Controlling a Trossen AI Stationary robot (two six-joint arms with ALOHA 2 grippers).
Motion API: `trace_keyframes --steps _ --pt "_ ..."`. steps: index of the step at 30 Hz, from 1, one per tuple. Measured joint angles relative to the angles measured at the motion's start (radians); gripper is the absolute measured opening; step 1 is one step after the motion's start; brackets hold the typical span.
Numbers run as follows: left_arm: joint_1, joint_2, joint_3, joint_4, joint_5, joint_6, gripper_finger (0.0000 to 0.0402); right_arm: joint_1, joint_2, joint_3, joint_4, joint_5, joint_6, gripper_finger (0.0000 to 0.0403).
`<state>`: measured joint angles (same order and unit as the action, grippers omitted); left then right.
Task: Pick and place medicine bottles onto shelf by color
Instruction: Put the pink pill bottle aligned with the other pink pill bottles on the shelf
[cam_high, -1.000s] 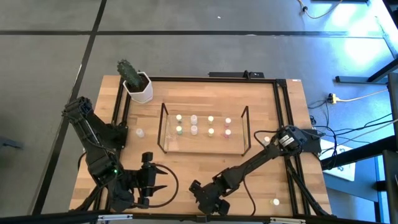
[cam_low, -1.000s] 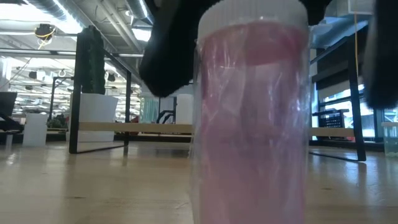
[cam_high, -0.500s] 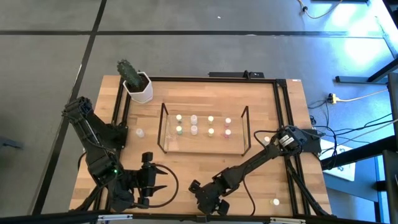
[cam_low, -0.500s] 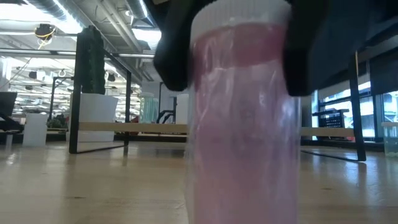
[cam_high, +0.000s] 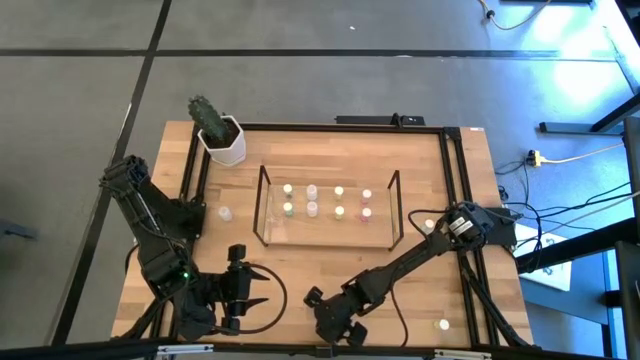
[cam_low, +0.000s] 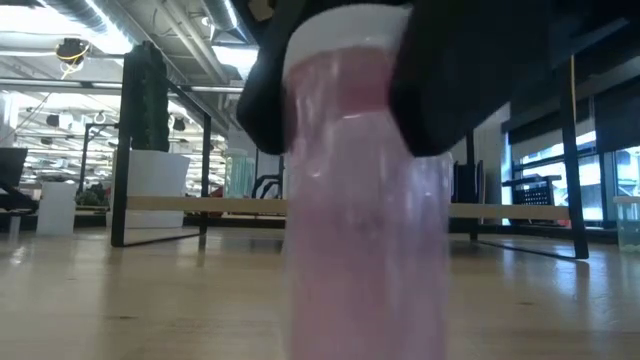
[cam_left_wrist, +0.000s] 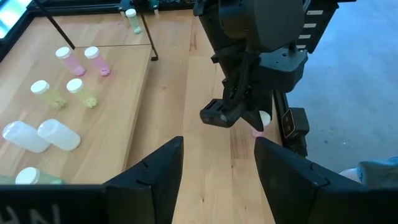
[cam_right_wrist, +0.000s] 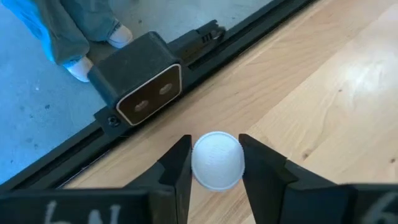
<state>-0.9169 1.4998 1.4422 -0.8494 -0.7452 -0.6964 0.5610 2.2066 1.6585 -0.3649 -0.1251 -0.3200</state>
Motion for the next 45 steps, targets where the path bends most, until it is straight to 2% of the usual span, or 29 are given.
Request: trace_keyframes --steps 7,22,28,34,40,45 --pt "0.0 0.0 0.0 0.0 0.0 0.0 0.0191 0.0 0.0 0.0 0.004 0.077 0.103 0.0127" --pt "0.0 0.0 0.0 -0.008 0.0 0.0 0.0191 -0.002 -0.056 -0.001 0.005 0.122 0.386 0.0122" --pt "-0.001 0.0 0.0 -0.021 0.0 0.0 0.0191 -0.002 -0.149 -0.001 -0.106 0.263 0.558 0.0123" --pt "-0.001 0.0 0.0 -0.035 0.0 0.0 0.0191 0.002 -0.267 0.0 -0.308 0.494 0.793 0.0123" --pt "-0.001 0.0 0.0 -0.035 0.0 0.0 0.0191 0.008 -0.378 0.001 -0.564 0.685 1.115 0.0123" --pt "-0.001 0.0 0.0 -0.035 0.0 0.0 0.0191 0.007 -0.413 0.001 -0.78 0.745 1.418 0.0123"
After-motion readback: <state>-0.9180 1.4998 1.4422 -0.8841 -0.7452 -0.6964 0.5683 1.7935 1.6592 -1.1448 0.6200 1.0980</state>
